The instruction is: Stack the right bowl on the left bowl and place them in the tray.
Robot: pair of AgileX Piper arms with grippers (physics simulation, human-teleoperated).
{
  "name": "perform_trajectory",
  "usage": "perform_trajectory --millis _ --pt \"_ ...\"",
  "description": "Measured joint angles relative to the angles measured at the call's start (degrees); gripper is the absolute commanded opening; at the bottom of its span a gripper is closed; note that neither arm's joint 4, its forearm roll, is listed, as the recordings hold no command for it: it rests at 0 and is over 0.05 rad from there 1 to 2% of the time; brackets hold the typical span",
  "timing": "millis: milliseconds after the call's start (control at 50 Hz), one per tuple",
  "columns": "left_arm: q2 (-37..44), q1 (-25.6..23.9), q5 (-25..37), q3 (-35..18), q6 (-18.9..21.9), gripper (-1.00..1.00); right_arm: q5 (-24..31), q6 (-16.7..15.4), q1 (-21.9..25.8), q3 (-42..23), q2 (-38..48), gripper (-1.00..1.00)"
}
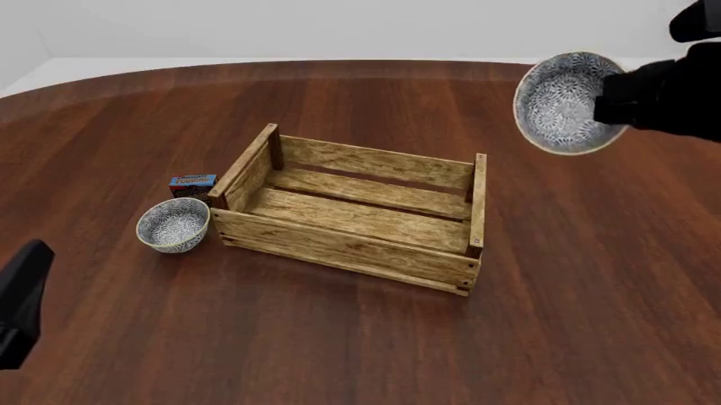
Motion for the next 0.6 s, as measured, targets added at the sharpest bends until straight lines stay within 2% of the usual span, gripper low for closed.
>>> perform_trajectory --millis 300,600 --pt "-0.1 -0.6 1.1 -3.1 0.4 1.0 -0.2 1.3 9.1 1.8 -7.7 -1.0" --pt "0.6 -1.8 1.7 -6.1 -0.6 1.0 -4.5 2.8 16.1 1.8 -7.2 -1.0"
